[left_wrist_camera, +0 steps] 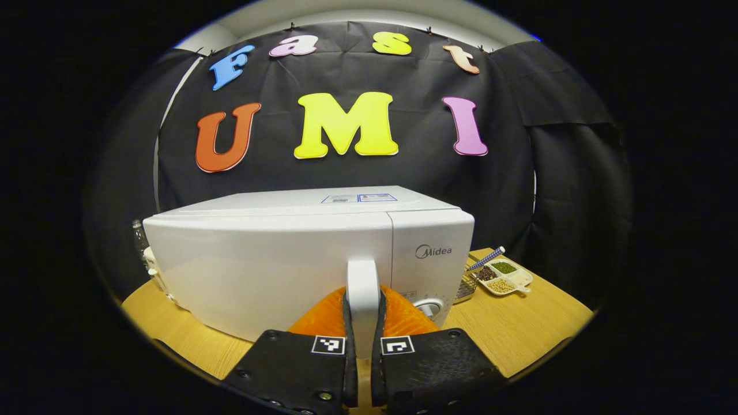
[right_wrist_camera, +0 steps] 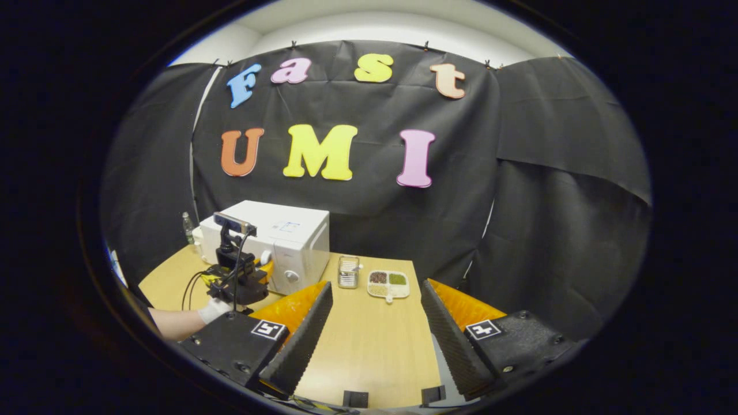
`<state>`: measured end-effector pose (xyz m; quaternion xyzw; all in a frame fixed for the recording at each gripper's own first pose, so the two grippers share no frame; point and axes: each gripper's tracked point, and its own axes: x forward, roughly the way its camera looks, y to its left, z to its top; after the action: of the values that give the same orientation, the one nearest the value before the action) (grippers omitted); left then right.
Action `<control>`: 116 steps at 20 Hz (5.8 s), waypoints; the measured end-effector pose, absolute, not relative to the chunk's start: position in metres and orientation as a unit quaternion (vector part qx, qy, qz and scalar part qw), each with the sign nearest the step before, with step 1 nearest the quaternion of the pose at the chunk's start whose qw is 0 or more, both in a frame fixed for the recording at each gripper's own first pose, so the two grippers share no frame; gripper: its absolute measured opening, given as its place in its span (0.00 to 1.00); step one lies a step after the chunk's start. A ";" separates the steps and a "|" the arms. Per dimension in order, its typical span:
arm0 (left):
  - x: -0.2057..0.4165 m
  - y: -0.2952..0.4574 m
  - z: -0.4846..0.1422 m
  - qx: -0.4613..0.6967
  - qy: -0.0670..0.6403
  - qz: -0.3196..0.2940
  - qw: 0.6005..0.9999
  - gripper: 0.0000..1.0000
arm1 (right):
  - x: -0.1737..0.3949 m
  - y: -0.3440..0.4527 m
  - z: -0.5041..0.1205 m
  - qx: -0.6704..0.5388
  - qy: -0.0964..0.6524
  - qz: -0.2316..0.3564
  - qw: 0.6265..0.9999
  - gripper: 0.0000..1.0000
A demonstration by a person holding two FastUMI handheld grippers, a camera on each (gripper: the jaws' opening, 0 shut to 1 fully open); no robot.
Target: Open the microwave oven with the left hand, put the food in, and close the microwave oven.
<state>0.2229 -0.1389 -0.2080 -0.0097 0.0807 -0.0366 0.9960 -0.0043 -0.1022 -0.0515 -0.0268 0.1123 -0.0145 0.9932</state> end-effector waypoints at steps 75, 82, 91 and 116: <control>-0.105 0.053 -0.142 0.026 0.192 0.236 0.952 0.95 | 0.114 0.076 -0.343 0.251 0.452 0.310 0.798 0.16; -0.094 0.065 -0.137 0.020 0.168 0.213 0.962 0.95 | 0.122 0.082 -0.271 0.201 0.391 0.323 0.838 0.14; -0.068 0.125 -0.140 0.023 0.141 0.116 0.983 0.95 | 0.173 0.176 -0.197 0.253 0.248 0.229 0.907 0.14; -0.050 0.197 -0.147 0.054 0.121 0.033 0.991 0.95 | 0.382 0.340 -0.284 0.409 0.080 -0.047 0.908 0.24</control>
<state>-0.0496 0.1974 -0.1468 0.0542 0.1206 0.0327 0.9907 0.3822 0.3404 -0.2835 0.4090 0.0802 -0.0469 0.9078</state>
